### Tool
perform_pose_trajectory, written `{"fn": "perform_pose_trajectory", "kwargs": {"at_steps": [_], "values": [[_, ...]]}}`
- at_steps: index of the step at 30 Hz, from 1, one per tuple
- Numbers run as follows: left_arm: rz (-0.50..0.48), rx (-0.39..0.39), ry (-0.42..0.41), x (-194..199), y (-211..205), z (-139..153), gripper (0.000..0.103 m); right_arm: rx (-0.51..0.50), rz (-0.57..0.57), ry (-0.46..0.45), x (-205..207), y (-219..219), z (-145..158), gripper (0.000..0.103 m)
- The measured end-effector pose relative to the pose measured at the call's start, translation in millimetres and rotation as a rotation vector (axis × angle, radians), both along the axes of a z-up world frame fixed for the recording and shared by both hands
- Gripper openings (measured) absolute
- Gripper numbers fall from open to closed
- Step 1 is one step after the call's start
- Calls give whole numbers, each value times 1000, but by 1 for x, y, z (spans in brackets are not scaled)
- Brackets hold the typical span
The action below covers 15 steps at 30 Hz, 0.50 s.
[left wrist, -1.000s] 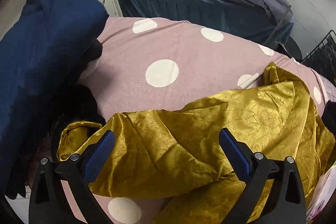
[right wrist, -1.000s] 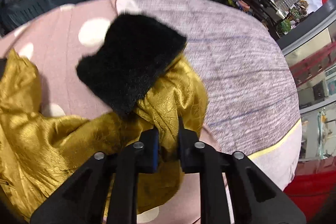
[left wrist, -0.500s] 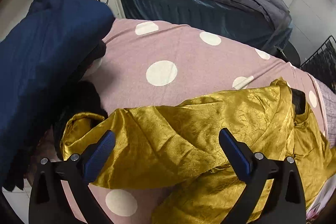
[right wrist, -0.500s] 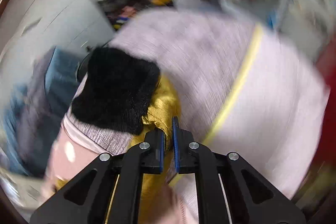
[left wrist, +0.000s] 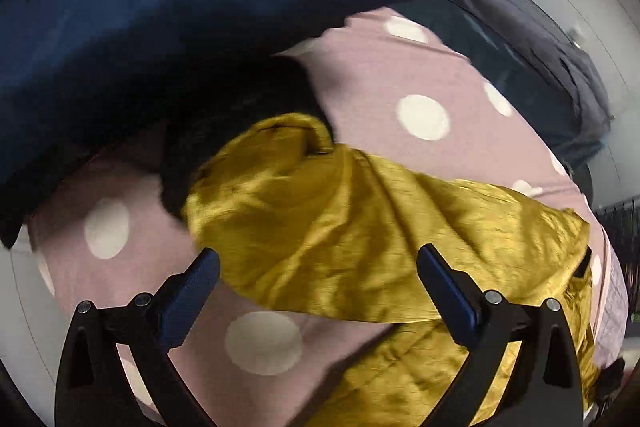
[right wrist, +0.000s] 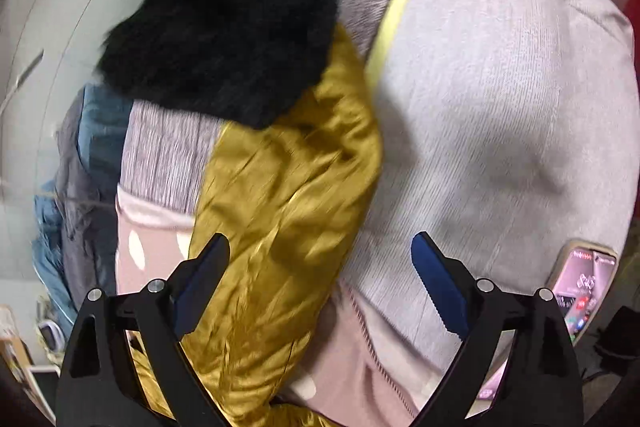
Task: Fold large clothes
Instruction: 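Lay the sleeve flat with the right gripper while the left gripper grasps the other fur cuff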
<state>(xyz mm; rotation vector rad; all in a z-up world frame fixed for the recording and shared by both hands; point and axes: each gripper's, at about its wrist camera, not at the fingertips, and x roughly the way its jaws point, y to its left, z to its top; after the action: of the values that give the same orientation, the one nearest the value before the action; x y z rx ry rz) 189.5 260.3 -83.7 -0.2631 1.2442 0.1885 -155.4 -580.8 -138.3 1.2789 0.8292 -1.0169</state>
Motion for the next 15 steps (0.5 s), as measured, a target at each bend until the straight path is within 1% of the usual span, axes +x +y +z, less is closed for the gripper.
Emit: {"fn": "perform_pose_trajectory", "kwargs": {"at_steps": [3, 6, 8, 10, 12, 13, 14, 15], "values": [[80, 21, -11, -8, 33, -2, 96, 9, 91, 46, 29, 24, 7, 91], [148, 48, -20, -10, 64, -1, 96, 7, 167, 52, 54, 54, 11, 91], [168, 32, -34, -9, 78, -1, 96, 6, 234, 73, 73, 76, 11, 91], [163, -43, -17, -4, 84, -9, 96, 8, 301, 73, 89, 96, 9, 91], [131, -90, 17, 5, 78, -21, 96, 21, 366, 75, 108, 123, 4, 91], [113, -89, 24, 9, 74, -26, 96, 28, 397, 72, 115, 133, 3, 91], [95, -79, 30, 12, 69, -32, 96, 30, 416, 70, 113, 142, 3, 91], [81, -61, 50, 17, 63, -40, 96, 34, 446, 66, 122, 154, 2, 91]]}}
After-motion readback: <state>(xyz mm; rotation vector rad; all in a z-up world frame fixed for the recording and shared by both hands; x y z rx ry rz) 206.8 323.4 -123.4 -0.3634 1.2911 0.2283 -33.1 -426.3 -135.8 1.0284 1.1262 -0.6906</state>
